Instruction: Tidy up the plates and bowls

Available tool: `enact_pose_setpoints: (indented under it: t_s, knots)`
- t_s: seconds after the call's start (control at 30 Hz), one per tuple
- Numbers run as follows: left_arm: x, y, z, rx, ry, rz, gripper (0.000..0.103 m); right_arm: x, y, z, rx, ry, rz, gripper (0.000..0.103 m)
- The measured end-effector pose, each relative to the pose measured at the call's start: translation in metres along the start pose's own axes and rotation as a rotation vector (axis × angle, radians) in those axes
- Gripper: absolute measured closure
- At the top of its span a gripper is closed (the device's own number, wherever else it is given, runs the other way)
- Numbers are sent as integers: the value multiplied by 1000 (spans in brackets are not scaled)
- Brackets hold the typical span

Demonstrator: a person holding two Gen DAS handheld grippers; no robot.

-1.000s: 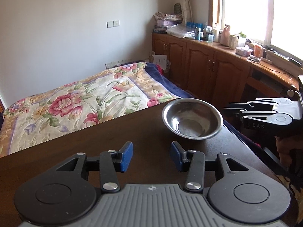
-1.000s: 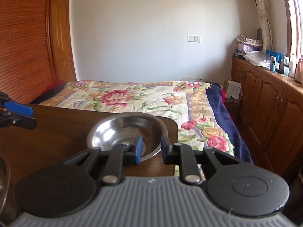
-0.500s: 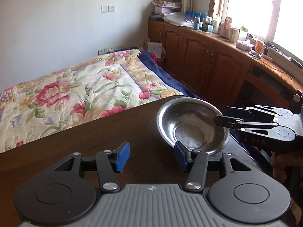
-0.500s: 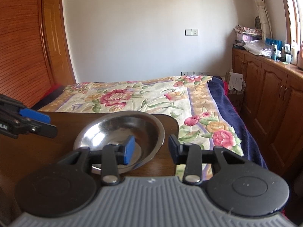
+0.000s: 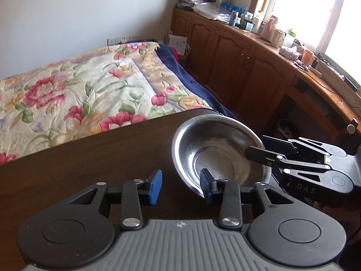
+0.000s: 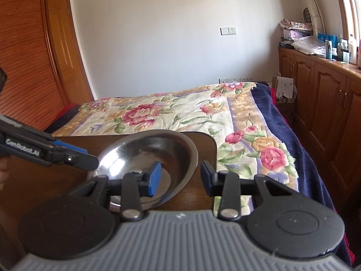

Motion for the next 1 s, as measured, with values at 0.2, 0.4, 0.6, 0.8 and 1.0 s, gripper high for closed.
enact_pose_setpoints:
  t_s: [0.2, 0.4, 0.6, 0.8, 1.0]
  knots:
    - [-3, 3, 7, 21, 9, -30, 65, 0, 2, 0, -12, 11, 9, 62]
    - [-2, 7, 14, 25, 26, -55, 72, -1, 1, 2, -24, 18, 19, 64]
    - [-2, 11, 16, 31, 31, -75, 81, 1, 0, 5, -48, 40, 51, 70]
    - [-1, 11, 14, 26, 32, -72, 85, 3, 1, 7, -57, 53, 57, 77]
    - [-2, 7, 1, 20, 14, -66, 86, 0, 6, -1, -60, 47, 47, 83]
Point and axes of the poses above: each gripper's, at about its wrist camera, not at the fingertips, and z roughly the way its jaws point, y to its left, x to its underside, the point moved 8 cm from there along z, roughly the way its jaws point, and after that the axes turned 13 degrees about x, right-handed, at the moved point
